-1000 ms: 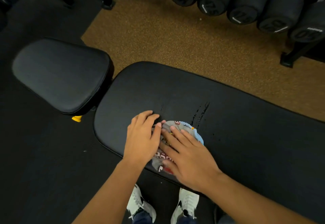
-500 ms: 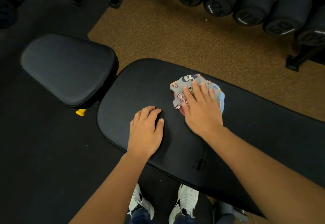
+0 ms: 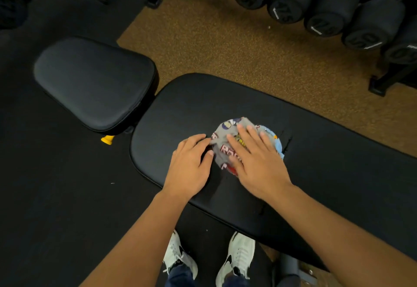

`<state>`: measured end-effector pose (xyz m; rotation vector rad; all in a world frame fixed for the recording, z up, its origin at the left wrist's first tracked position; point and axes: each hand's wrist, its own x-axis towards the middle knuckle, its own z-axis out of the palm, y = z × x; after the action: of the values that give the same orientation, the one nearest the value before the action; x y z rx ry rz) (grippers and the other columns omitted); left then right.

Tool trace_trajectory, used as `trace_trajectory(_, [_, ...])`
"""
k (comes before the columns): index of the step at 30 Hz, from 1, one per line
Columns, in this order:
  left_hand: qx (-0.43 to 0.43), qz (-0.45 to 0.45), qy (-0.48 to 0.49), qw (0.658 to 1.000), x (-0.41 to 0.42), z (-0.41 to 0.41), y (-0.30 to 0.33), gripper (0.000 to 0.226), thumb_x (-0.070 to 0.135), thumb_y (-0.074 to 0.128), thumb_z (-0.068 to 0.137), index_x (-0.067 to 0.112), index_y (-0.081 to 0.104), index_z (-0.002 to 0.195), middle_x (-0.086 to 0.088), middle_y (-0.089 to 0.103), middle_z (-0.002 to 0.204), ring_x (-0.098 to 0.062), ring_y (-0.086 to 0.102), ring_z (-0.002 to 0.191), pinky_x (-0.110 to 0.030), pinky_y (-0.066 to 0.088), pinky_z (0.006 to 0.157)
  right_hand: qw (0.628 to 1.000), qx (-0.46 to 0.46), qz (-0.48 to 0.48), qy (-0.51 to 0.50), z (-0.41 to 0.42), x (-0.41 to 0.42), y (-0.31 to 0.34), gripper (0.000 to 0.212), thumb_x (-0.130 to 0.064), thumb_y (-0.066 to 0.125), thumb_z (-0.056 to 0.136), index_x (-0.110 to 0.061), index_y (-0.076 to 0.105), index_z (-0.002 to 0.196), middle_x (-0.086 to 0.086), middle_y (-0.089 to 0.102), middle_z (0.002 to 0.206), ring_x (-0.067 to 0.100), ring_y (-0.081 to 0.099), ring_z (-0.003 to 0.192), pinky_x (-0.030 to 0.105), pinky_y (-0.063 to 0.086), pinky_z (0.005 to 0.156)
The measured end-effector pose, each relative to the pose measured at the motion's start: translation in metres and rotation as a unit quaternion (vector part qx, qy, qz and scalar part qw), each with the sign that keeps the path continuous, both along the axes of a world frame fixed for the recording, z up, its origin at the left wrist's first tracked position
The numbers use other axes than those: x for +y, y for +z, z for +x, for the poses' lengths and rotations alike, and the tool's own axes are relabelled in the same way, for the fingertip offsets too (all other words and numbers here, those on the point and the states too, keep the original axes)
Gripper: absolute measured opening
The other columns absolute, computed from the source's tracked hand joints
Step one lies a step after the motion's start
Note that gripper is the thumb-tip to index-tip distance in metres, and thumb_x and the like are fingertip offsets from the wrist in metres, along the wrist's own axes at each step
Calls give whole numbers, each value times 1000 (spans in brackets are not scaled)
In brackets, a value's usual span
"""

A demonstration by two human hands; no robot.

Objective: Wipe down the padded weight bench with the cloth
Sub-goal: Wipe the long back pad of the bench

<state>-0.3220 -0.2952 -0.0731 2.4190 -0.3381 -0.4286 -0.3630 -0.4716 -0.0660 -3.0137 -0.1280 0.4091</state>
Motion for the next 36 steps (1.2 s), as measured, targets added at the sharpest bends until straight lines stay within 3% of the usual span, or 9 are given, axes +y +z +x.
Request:
trace_trajectory(3, [-4, -39, 35, 999, 6, 1, 3, 38, 23, 47, 97, 20, 51, 134, 5, 49, 137, -13, 38, 126, -26, 29, 107, 999, -11, 7, -52, 12, 27, -8, 57, -41, 25, 97, -19, 32, 149, 11, 19, 159, 32, 9, 147, 46, -1, 118])
trace_trajectory(10, [-68, -37, 68, 995, 34, -5, -1, 42, 4, 50, 92, 12, 54, 133, 0, 49, 140, -10, 41, 130, -19, 29, 108, 1000, -4, 17, 0, 28, 66, -14, 59, -41, 20, 95, -15, 40, 144, 12, 34, 154, 35, 23, 144, 52, 14, 117])
trace_trajectory(12, [-89, -47, 63, 993, 39, -3, -4, 45, -5, 52, 88, 10, 55, 131, 0, 48, 142, -10, 43, 131, -18, 30, 108, 999, -5, 19, 25, 35, 75, -15, 58, -40, 23, 97, -13, 35, 147, 12, 27, 157, 34, 17, 146, 50, 9, 118])
trace_trajectory(15, [-77, -67, 61, 993, 45, 4, -8, 51, -11, 51, 86, 12, 55, 132, 9, 46, 136, -2, 39, 128, -2, 22, 105, 998, 13, 32, 61, 50, 87, -21, 61, -37, 29, 100, -9, 13, 152, 11, 5, 161, 27, -4, 148, 40, -9, 118])
trace_trajectory(20, [-67, -15, 27, 997, 59, 23, -18, 51, -9, 49, 85, 8, 52, 134, -7, 51, 140, -10, 38, 134, -20, 19, 113, 992, 25, 93, 87, 83, 94, -26, 67, -36, 38, 99, -4, 10, 152, 12, 5, 161, 22, -3, 149, 33, -9, 118])
trace_trajectory(25, [-75, 53, 4, 996, 65, 59, -25, 48, 6, 41, 93, 10, 44, 141, -7, 44, 147, -16, 35, 139, -36, 19, 118, 991, 26, 76, 104, 121, 105, -39, 57, -32, 31, 101, -8, 18, 152, 10, 6, 162, 22, -3, 149, 35, -6, 119])
trace_trajectory(33, [-73, 26, 26, 997, 75, 91, -24, 43, 5, 44, 92, 10, 53, 134, -7, 53, 139, -17, 46, 131, -24, 32, 110, 997, 26, 36, 70, 142, 125, -43, 59, -38, 26, 102, -12, 12, 153, 6, 1, 162, 22, -8, 148, 40, -9, 117])
trace_trajectory(36, [-72, 20, 58, 996, 77, 83, -23, 33, 2, 48, 90, 5, 65, 118, -10, 64, 122, -20, 56, 118, -18, 36, 99, 995, 34, 55, 73, 133, 130, -39, 59, -35, 27, 101, -11, 11, 153, 7, -1, 162, 24, -8, 148, 40, -10, 117])
